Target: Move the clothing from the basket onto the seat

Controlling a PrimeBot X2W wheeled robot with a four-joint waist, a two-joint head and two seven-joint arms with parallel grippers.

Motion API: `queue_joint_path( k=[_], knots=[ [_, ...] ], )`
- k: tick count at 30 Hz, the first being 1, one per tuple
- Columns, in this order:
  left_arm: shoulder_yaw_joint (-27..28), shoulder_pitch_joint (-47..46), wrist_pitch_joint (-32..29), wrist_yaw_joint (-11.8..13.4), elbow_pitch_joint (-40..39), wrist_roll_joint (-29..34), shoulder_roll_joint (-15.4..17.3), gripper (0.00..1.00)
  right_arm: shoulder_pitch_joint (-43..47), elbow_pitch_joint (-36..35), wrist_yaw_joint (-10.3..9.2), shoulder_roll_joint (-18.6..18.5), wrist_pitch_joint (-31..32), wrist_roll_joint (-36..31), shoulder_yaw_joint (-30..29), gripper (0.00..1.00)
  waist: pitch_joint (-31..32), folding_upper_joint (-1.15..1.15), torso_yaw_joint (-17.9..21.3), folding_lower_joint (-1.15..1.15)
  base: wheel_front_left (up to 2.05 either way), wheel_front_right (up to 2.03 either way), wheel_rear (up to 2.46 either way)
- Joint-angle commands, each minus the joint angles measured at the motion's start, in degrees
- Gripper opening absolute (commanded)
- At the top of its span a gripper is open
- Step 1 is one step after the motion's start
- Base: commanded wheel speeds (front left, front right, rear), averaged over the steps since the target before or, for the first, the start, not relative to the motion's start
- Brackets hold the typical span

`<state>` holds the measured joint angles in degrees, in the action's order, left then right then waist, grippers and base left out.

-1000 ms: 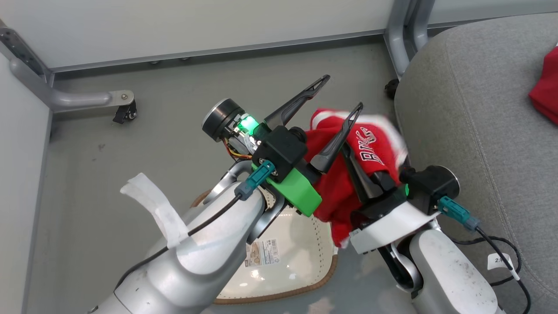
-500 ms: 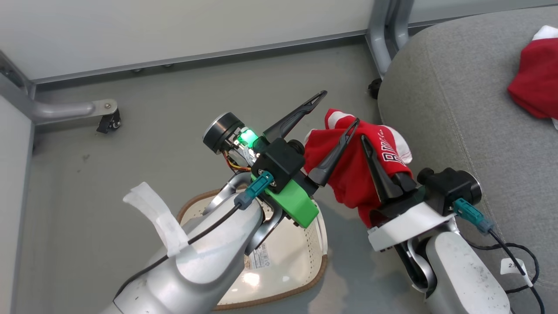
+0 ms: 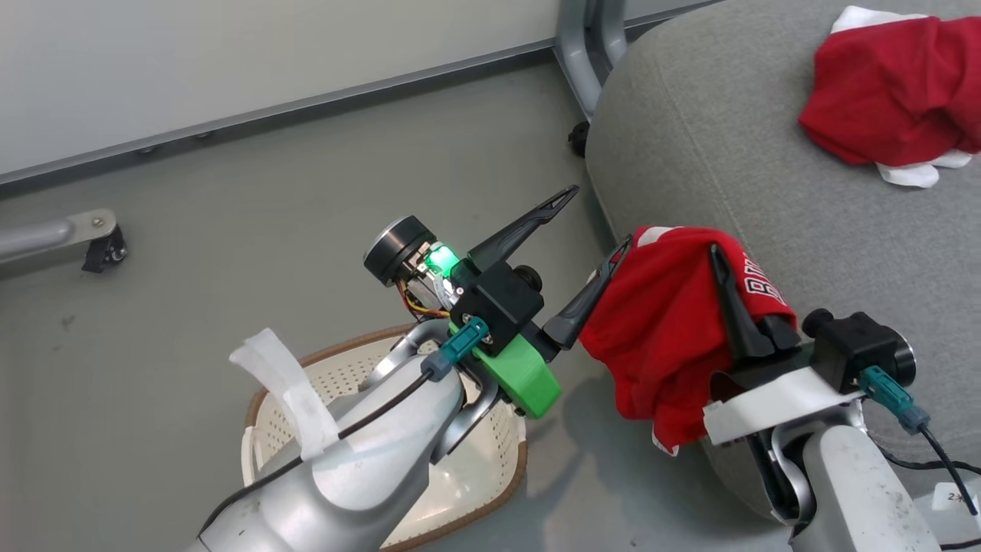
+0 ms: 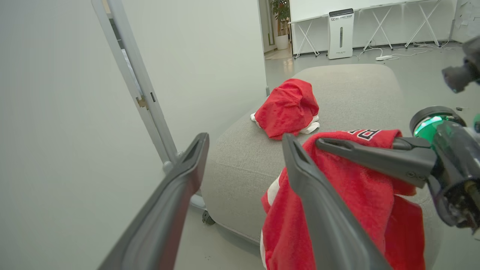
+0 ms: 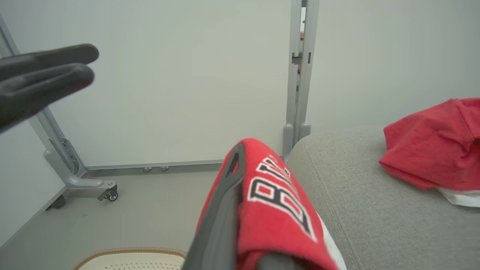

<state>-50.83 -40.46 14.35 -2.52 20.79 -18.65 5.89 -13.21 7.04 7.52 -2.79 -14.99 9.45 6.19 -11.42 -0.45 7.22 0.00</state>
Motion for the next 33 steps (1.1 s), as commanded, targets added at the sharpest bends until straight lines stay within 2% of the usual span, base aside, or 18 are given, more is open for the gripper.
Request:
queue_joint_path(
  k=[1,9,19,27,33],
  knots=[
    [-0.1,0.9,0.0,0.0,0.1,-0.7,0.5,1.0,1.1,-0.6,-0.06,-0.1,-0.2,-0.4,-0.9,0.0,-1.2,0.45,3.0,0.0,0.0,0.0,0.0],
    [-1.0,-0.1,-0.6,-0.1,-0.1,-0.6,0.9,1.0,3.9,-2.3,-0.06,-0.1,-0.2,-0.4,-5.3,0.0,-2.8,0.45,7.7,0.0,0.0,0.0,0.0],
    [-1.5,-0.9,-0.7,0.1,0.0,-0.7,1.6,1.0,4.0,-3.4,-0.06,-0.1,-0.2,0.9,-7.9,0.0,-4.7,0.45,9.3,0.0,0.0,0.0,0.0],
    [-0.8,-1.7,-0.8,0.9,-0.6,-0.9,2.6,1.0,-2.7,-5.0,-0.06,-0.3,-0.2,-0.5,-10.8,0.0,-7.1,0.45,9.2,0.0,0.0,0.0,0.0],
    [-0.5,-3.0,-1.2,1.3,-1.5,-0.3,3.5,1.0,-13.5,-6.0,-0.06,-3.7,-0.2,-1.5,-13.3,0.0,-11.2,0.45,8.4,0.0,0.0,0.0,0.0]
  ],
)
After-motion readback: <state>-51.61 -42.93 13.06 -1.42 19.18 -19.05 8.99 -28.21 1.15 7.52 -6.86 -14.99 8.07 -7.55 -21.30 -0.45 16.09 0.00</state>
